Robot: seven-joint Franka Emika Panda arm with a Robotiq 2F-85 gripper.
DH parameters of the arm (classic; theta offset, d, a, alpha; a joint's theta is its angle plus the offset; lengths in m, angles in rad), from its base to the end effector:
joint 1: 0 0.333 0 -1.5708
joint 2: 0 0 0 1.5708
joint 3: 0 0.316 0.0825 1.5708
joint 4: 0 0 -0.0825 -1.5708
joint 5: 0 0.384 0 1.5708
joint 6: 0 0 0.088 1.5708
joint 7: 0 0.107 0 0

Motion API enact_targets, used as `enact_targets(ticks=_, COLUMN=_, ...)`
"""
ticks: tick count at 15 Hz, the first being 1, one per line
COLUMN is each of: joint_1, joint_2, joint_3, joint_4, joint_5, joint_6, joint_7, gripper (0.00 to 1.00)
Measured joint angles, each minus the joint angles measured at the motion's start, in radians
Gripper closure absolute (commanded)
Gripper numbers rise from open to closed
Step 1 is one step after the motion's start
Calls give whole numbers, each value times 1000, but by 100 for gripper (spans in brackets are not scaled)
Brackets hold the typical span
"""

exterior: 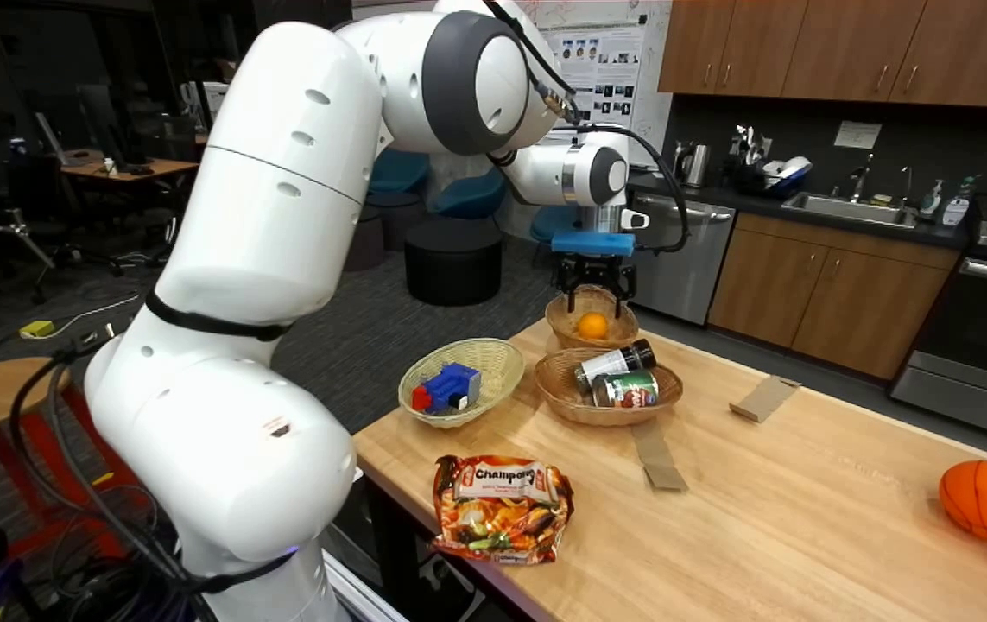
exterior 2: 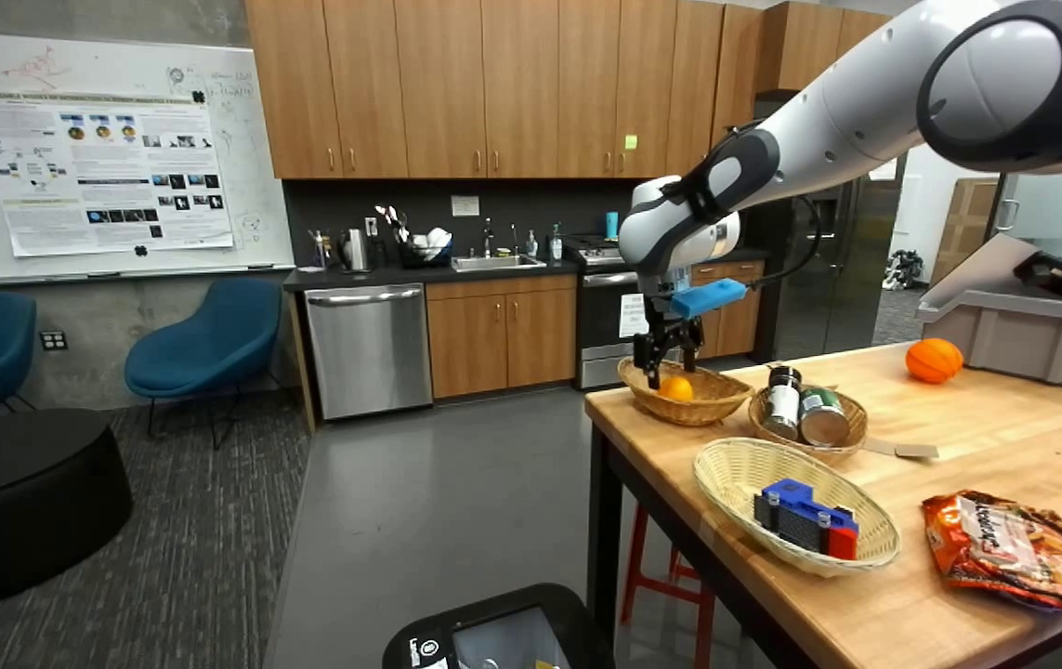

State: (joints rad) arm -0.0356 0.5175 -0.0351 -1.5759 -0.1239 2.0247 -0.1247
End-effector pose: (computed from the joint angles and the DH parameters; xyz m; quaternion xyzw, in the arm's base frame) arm 0.6807 -0.0522 0.3345 0.9957 0.0579 -0.0403 0.0598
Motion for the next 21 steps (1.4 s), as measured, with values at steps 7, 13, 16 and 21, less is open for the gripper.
enact_targets(ticks=7, joint_1=-1, joint_2=8, joint_3=9, joint_4=24, joint_5=32, joint_6=-34, joint_7=4, gripper=0)
enact_targets(ticks=13, joint_1=-1, joint_2=61, joint_3=8, joint_4=55, joint_5=32, joint_6=-26, joint_7=22, gripper=0)
enact_targets(ticks=16, joint_1=-1, joint_2=92, joint_3=3, joint_4=79, joint_5=32, joint_6=-21, joint_7=22, gripper=0)
enact_targets(ticks=21, joint_1=-2, joint_2=102, joint_3=-5, joint_4=95, joint_5=28, joint_6=-23, joint_7=24, gripper=0)
